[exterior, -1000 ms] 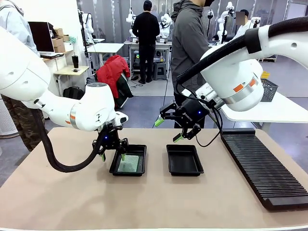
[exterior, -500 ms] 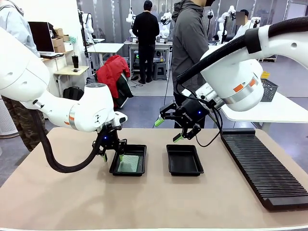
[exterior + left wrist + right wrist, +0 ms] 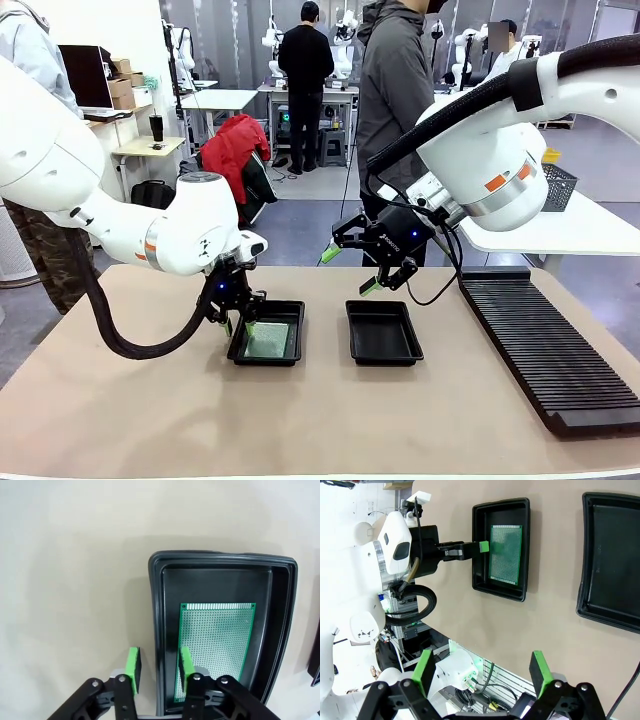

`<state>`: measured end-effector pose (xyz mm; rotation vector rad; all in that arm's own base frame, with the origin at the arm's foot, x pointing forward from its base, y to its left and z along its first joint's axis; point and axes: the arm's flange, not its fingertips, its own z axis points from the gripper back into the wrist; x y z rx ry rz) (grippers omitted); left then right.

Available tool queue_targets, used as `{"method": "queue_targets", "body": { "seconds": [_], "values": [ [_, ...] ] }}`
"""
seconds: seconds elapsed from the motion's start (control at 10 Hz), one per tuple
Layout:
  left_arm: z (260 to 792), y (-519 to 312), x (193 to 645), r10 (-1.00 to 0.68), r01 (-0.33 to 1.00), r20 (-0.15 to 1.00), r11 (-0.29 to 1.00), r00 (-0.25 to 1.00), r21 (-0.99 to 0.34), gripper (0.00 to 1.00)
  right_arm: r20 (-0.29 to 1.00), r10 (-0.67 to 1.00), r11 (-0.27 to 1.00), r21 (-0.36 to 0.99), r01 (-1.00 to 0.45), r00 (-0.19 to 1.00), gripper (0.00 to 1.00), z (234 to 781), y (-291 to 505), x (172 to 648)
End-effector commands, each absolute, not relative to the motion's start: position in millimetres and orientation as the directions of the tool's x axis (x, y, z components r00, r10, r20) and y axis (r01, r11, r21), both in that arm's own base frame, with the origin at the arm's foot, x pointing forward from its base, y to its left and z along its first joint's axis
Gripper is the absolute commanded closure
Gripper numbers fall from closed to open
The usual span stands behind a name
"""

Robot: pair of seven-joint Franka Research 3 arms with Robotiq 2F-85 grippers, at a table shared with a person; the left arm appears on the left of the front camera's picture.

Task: Inspect and transfer BCBs to ESD trays.
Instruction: Pick up the ESD tray and place it on the left side of the table.

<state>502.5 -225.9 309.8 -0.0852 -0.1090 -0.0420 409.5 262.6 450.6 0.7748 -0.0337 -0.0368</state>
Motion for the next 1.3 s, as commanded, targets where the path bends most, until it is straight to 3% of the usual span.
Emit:
{"method": "queue_targets", "body": {
  "seconds": [0.0,0.6,1.0,1.2],
  "values": [
    [310.9,-224.1,494.4,-0.032,0.041,0.134,0.997,0.990,-0.070,0.67,0.018,-0.044,0.717,0.697,0.019,0.999,0.00,450.5,262.3,410.1],
    [312.4,-223.6,494.6,-0.026,0.036,0.136,0.997,0.990,-0.075,1.00,0.018,-0.044,0.717,0.697,0.019,0.999,0.00,450.5,262.3,410.1],
    [312.4,-221.0,496.0,-0.015,0.027,0.129,0.995,0.992,-0.093,1.00,0.018,-0.044,0.717,0.697,0.019,0.999,0.00,450.5,262.3,410.1],
    [315.8,-209.2,498.3,-0.003,0.021,0.102,0.984,0.995,-0.175,1.00,0.018,-0.044,0.717,0.697,0.019,0.999,0.00,450.5,262.3,410.1]
  ]
}}
